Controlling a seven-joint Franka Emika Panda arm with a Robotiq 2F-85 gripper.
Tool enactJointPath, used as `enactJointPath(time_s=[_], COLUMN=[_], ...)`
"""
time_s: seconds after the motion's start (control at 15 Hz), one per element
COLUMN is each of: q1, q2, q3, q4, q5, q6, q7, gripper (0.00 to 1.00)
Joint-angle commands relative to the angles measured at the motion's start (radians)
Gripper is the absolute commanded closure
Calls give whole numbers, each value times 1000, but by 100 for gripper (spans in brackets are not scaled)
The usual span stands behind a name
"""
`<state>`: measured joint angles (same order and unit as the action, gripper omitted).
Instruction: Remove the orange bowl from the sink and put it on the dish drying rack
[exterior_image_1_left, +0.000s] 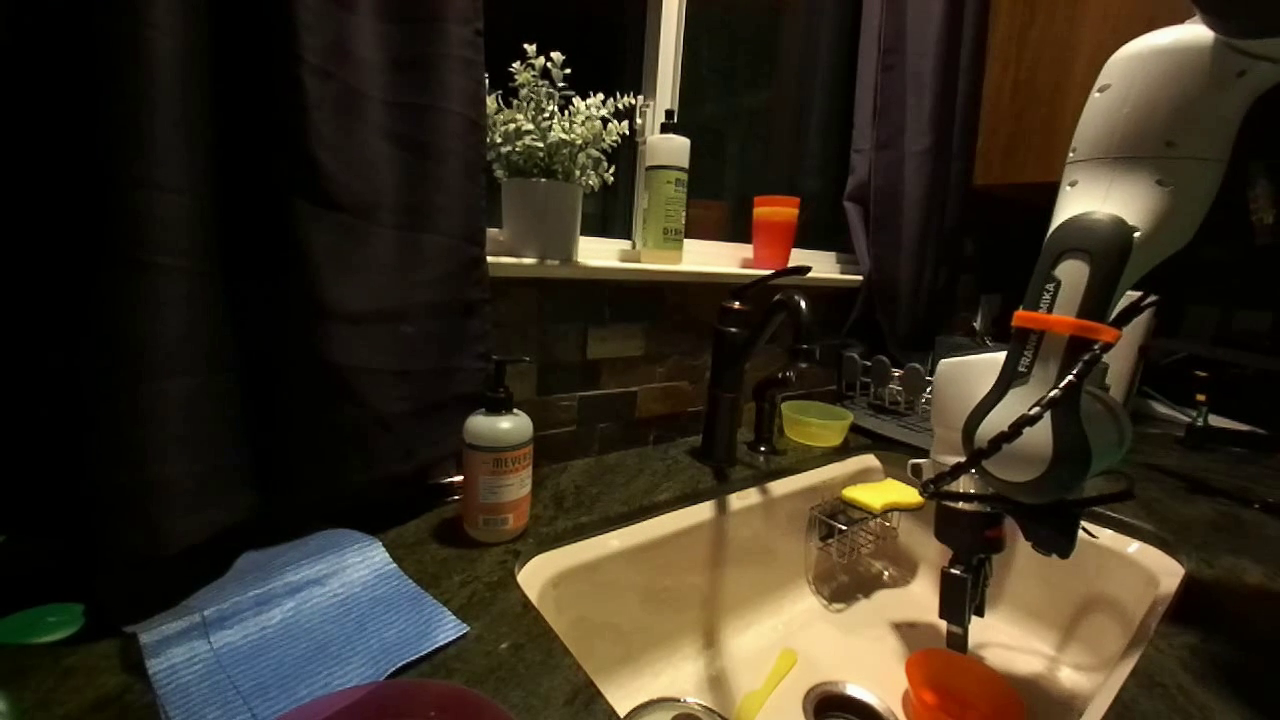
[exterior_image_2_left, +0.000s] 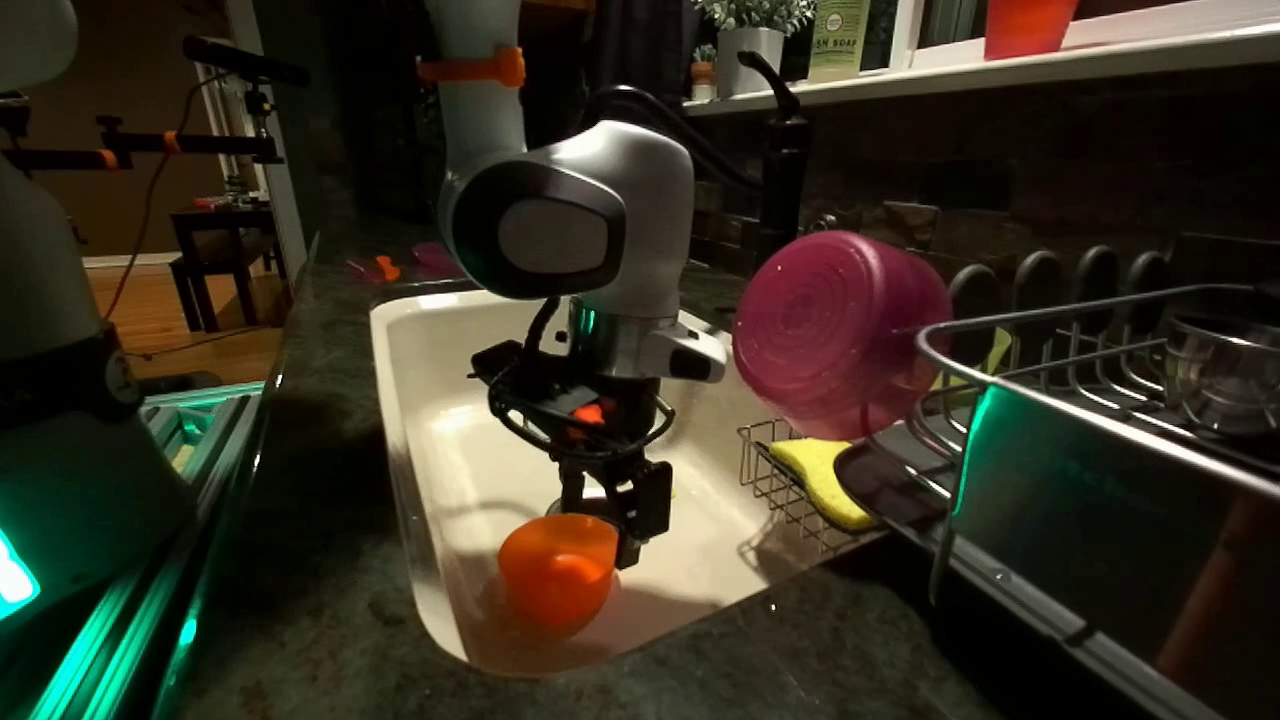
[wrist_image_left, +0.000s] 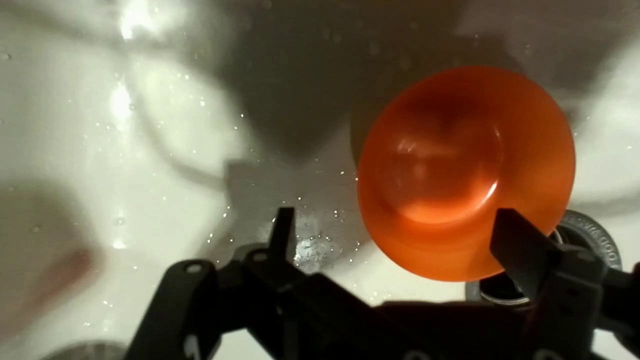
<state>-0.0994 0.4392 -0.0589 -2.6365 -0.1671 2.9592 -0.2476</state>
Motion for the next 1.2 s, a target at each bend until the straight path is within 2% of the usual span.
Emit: enactJointPath(time_s=[0.0, 0.53, 0.6, 0.67, 0.87, 1.13], q1=[-3, 1, -2, -1, 3, 2], q2=[68, 162, 173, 183, 209, 232], q3=[-4, -13, -10, -11, -13, -12], q4=[29, 69, 78, 86, 106, 126], q5=[-22, -49, -52, -56, -61, -65], q6=[69, 161, 160, 160, 171, 175], q7=[-15, -33, -37, -39, -39, -39], gripper=[0, 0, 16, 25, 51, 81])
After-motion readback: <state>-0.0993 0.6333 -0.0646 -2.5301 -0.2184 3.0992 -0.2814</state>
